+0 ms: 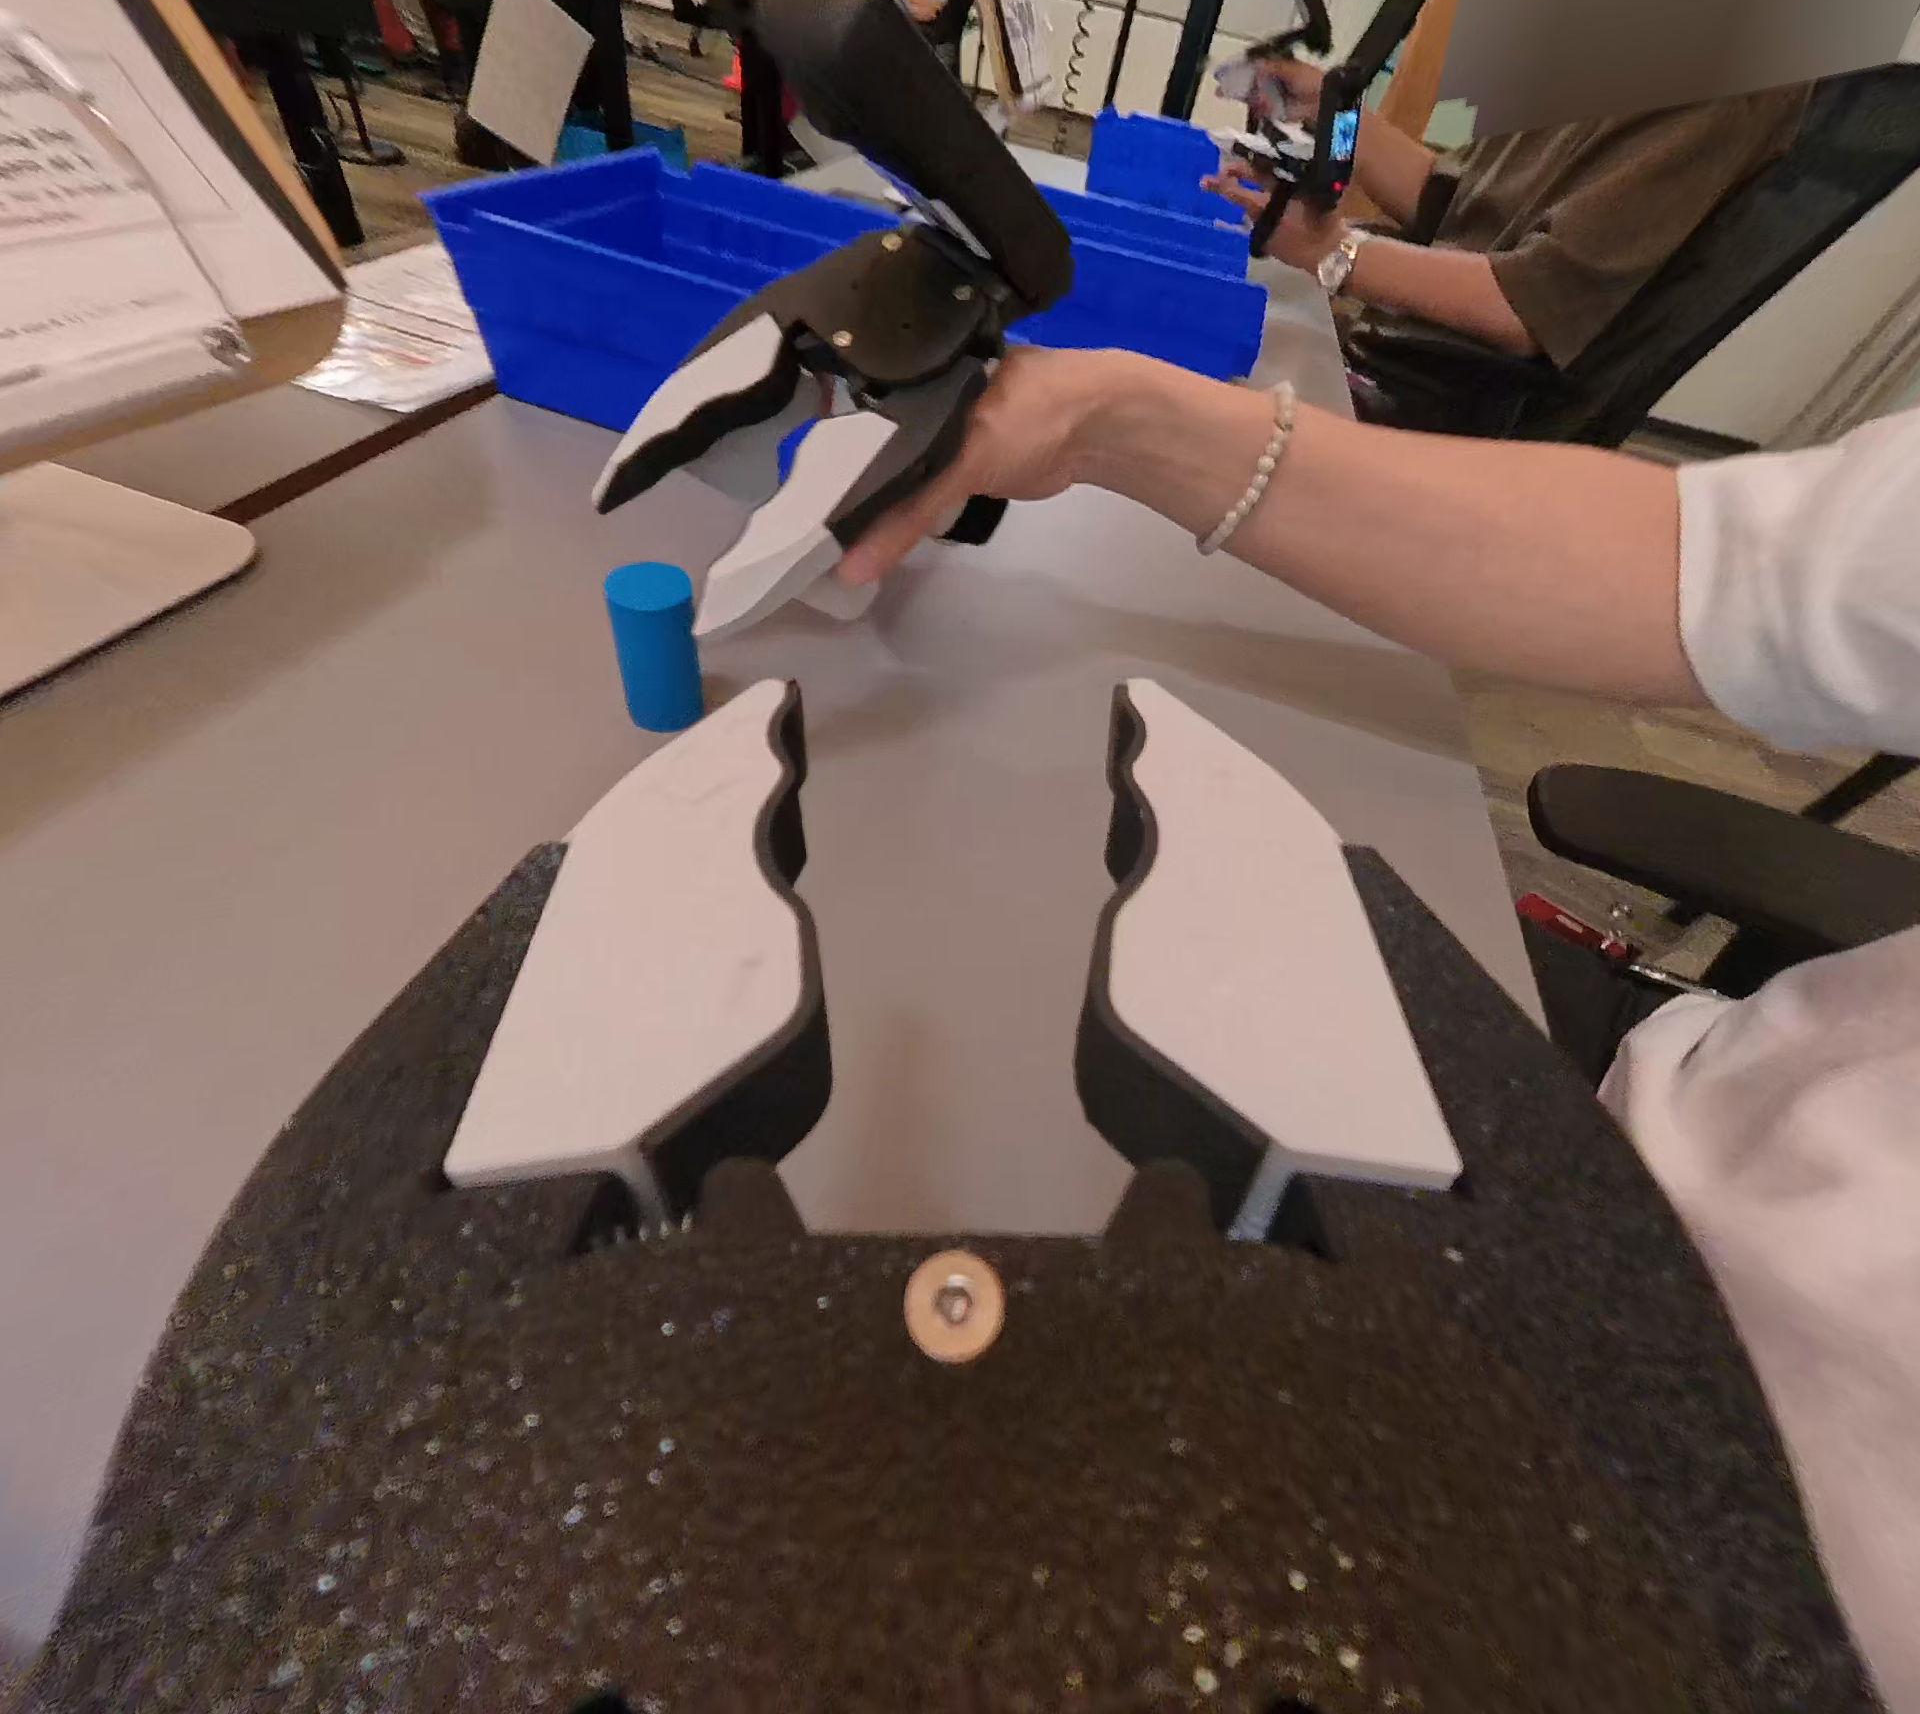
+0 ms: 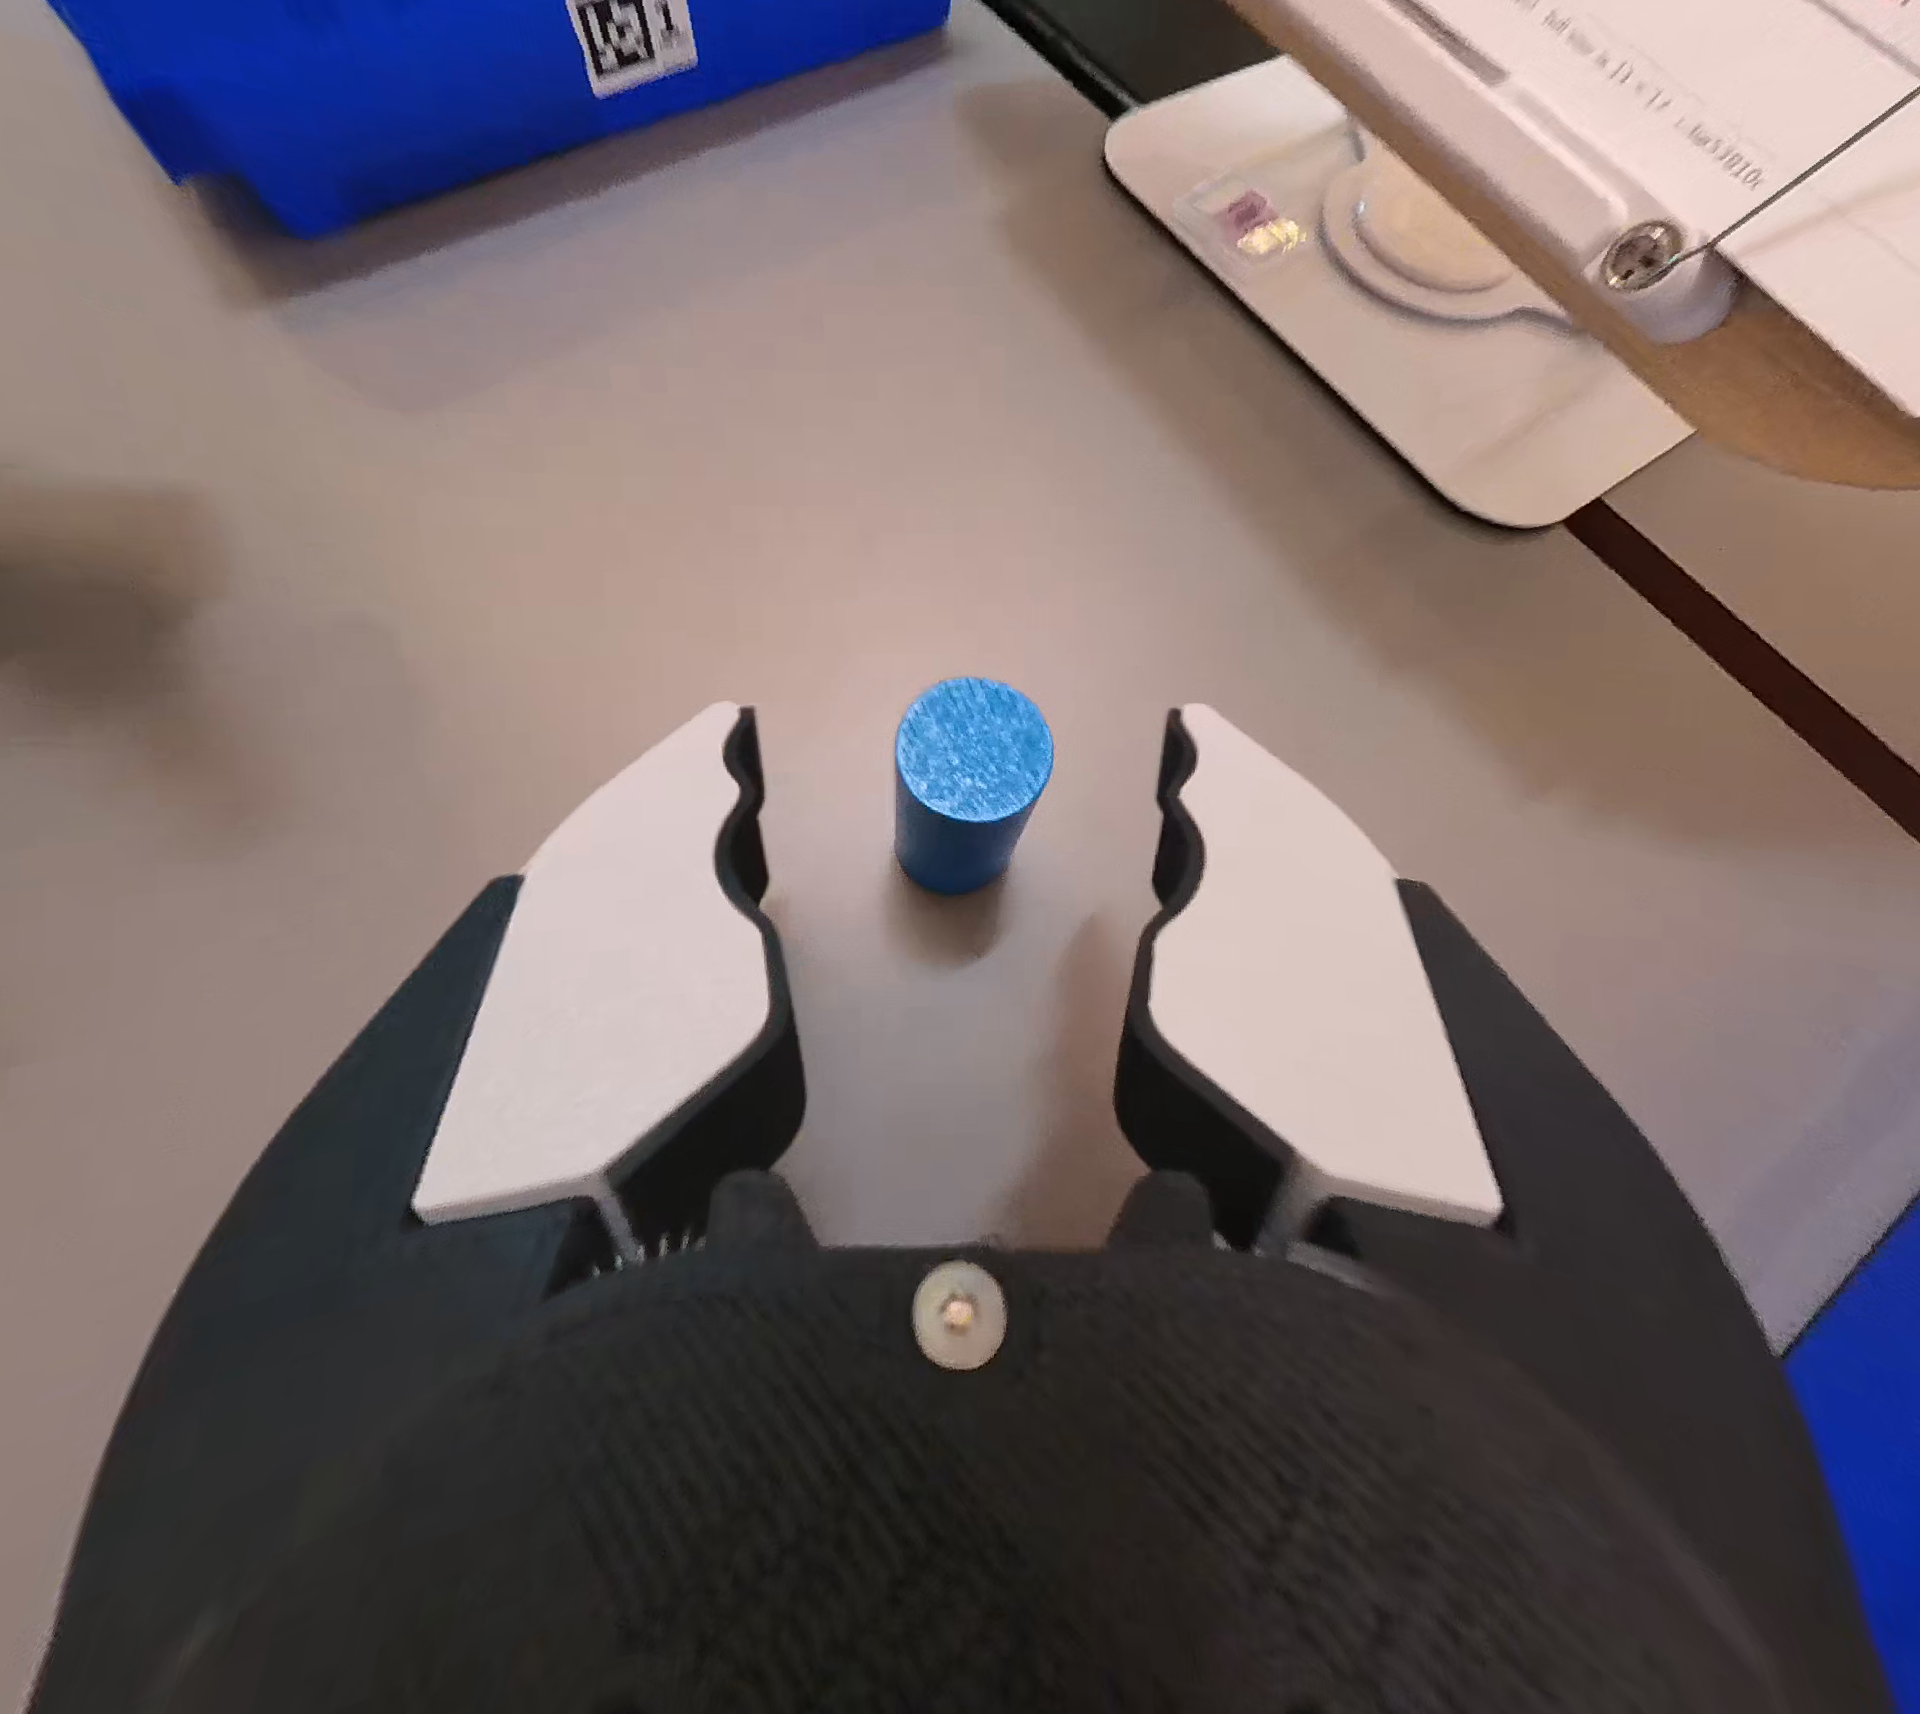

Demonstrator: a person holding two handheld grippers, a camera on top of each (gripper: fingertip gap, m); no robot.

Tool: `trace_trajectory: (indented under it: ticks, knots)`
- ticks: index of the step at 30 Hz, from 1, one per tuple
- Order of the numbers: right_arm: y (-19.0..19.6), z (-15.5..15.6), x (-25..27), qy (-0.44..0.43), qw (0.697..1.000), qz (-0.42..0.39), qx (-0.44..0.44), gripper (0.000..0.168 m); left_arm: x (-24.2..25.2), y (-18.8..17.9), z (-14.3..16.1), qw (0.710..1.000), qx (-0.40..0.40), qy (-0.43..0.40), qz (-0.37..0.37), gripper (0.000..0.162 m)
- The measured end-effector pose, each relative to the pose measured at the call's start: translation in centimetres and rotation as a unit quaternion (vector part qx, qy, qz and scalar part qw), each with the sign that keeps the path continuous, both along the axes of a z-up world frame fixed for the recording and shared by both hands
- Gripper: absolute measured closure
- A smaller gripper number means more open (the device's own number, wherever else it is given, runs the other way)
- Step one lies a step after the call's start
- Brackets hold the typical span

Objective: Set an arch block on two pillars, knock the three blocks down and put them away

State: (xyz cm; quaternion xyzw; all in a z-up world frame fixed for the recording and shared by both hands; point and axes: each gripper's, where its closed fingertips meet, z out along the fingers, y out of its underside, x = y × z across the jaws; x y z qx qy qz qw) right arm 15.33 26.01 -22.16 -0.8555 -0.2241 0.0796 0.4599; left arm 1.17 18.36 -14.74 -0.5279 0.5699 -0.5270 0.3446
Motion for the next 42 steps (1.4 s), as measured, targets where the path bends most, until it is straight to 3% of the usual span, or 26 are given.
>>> trace_trajectory:
  ticks: [3,7,10,14,18,22,35,42]
  knots:
    - [-1.0,1.9,-0.6,0.023,1.0,0.0,0.016,0.086,-1.7,2.1,2.2,0.999,0.0,-0.003,0.049,0.107]
    - [-3.3,4.0,-1.6,0.035,0.998,0.005,0.047,0.079,-6.6,8.7,4.0,0.983,0.019,0.066,0.168,0.107]
    - [-5.0,5.0,-2.0,0.043,0.997,0.003,0.065,0.078,-11.3,14.5,4.0,0.956,0.095,0.147,0.235,0.108]
    - [-7.0,5.2,-2.6,0.055,0.996,0.004,0.076,0.079,-16.7,20.3,1.6,0.909,0.197,0.276,0.244,0.107]
    - [-8.0,4.4,-2.7,0.059,0.996,-0.004,0.073,0.08,-19.3,22.5,-2.1,0.859,0.316,0.369,0.163,0.109]
    - [-8.7,3.2,-2.6,0.057,0.996,-0.012,0.061,0.08,-20.5,23.0,-5.7,0.81,0.382,0.441,0.057,0.109]
    - [-10.3,2.8,-1.7,0.061,0.996,-0.036,0.056,0.082,-23.0,26.1,-11.6,0.646,0.43,0.618,-0.127,0.113]
    - [-10.6,2.7,-1.1,0.056,0.996,-0.043,0.054,0.082,-24.3,27.2,-13.0,0.598,0.451,0.646,-0.149,0.119]
